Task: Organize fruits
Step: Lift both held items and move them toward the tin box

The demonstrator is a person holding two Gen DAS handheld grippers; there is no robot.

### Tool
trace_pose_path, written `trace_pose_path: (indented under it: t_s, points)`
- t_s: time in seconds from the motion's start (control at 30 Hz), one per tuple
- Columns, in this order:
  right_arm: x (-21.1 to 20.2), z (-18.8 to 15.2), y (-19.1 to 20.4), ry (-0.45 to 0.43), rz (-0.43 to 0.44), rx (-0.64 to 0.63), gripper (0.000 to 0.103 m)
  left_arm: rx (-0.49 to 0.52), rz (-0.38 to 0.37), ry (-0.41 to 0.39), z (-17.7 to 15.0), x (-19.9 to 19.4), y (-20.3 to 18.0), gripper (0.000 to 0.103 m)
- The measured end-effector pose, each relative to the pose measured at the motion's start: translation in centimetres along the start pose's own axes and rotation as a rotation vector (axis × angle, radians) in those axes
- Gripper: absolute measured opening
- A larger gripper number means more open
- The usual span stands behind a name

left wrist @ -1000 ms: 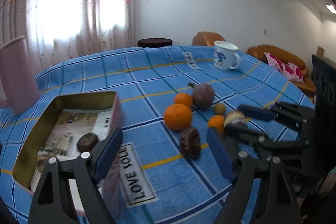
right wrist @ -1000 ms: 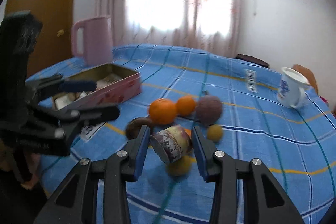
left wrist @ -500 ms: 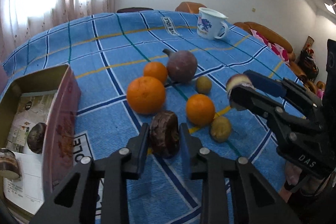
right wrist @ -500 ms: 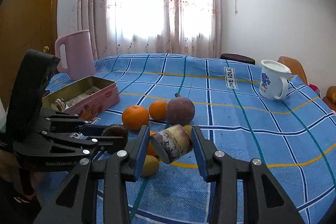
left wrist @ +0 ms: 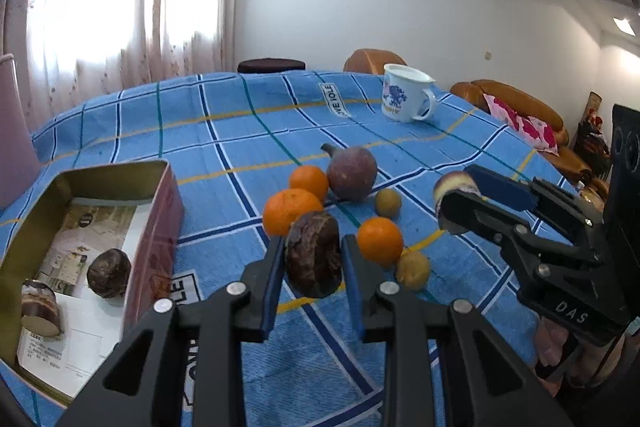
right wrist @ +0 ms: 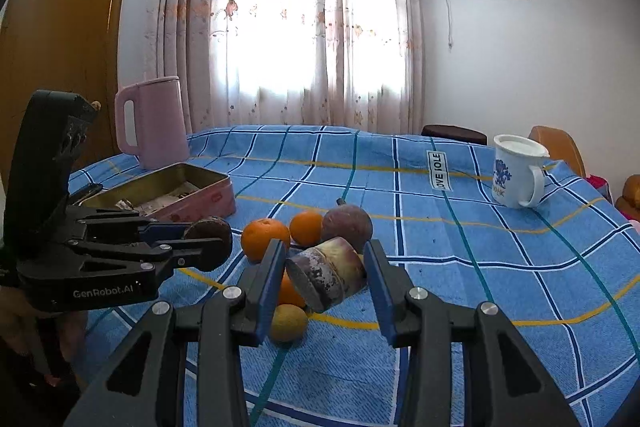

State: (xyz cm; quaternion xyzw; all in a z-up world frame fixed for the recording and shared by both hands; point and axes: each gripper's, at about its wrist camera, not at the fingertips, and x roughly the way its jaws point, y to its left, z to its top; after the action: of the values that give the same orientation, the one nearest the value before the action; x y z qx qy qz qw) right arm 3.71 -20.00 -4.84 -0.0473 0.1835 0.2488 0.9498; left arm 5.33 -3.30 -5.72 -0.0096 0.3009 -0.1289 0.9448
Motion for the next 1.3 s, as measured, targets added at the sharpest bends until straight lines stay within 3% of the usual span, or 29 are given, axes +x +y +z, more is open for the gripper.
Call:
trace_pose_path:
  t_s: [0.47,1.3]
  points:
    - [-0.7,-0.2,0.1,-0.047,0.006,-0.009,0.043,0.036,0.055,-0.082,-0.1,-1.3,-0.8,0.03]
    - [-2.3,-0.6,0.8,-0.175,0.004,-0.043,0.043,0.082,0.08,-0.158,-0.9,-3.0,-2.1,0.03]
